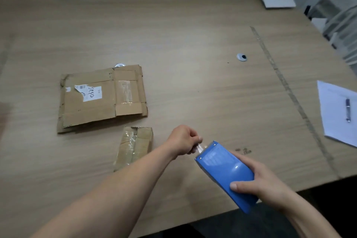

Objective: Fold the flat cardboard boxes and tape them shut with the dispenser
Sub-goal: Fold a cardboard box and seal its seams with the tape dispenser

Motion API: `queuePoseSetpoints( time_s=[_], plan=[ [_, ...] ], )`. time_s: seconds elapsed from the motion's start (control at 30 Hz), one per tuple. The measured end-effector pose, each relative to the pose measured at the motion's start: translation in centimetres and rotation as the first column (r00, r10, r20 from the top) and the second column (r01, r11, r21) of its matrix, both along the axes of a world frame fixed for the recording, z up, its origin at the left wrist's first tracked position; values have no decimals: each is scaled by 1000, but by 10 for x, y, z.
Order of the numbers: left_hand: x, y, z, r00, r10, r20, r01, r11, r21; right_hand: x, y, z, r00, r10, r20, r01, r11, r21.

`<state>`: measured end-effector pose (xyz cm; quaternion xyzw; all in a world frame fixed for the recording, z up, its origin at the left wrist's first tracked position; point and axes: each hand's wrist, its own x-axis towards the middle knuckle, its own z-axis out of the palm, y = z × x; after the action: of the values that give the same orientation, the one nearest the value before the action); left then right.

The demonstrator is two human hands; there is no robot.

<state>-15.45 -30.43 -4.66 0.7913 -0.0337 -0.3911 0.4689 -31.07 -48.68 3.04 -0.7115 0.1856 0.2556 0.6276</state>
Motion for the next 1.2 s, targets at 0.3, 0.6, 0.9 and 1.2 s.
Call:
queuePoseSetpoints(
  time_s=[0.3,0.6,0.9,1.2],
  plan=[
    [44,-68,-48,730,-587,349,444,797,410,6,5,-89,942,-334,-7,334,942,-46],
    [66,-83,-70,504,-757,416,502,649,572,21,2,-107,911,-406,-71,404,914,-39],
    [71,-80,-60,624,-679,387,461,720,519,33,3,-103,929,-351,-121,341,935,-97],
    [60,-22,-33,679,-543,494,343,830,440,34,5,-89,938,-291,-191,238,936,-259]
  ],
)
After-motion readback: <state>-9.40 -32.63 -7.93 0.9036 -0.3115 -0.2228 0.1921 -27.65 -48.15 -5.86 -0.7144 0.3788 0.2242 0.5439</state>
